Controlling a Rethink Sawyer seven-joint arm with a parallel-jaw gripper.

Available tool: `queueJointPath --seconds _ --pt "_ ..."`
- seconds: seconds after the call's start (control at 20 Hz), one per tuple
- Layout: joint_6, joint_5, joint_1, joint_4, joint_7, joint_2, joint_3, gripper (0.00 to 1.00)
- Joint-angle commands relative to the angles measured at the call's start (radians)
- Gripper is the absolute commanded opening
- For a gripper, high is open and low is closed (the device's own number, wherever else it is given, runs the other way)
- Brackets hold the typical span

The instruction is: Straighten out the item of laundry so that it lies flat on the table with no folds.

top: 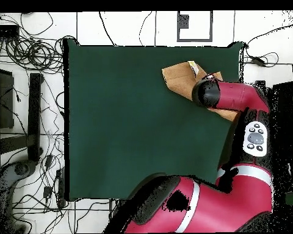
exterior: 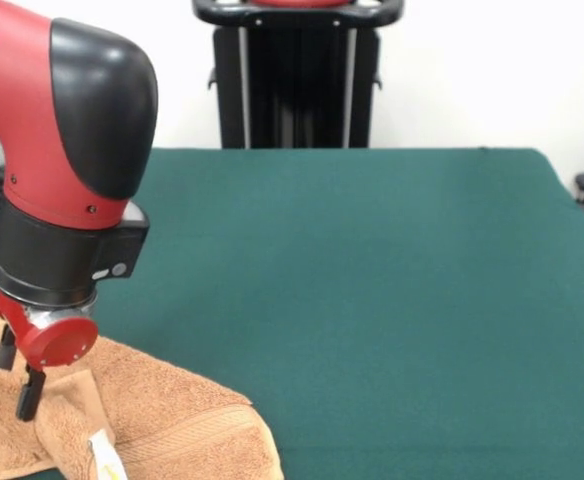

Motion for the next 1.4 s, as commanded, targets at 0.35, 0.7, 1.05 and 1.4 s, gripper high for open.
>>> queueJointPath --seconds 0.35,0.7,1.05,1.4 --pt "0.017 0.017 0.043 0.147 0.065 0.053 0.037 1.0" --pt "0.029 0.016 0.021 0.138 0.025 0.045 0.054 1.0" --pt "0.115 0.045 0.001 0.122 -0.012 0.025 0.075 1.0" --pt "0.264 0.087 0.008 0.06 -0.034 0.0 0.077 1.0"
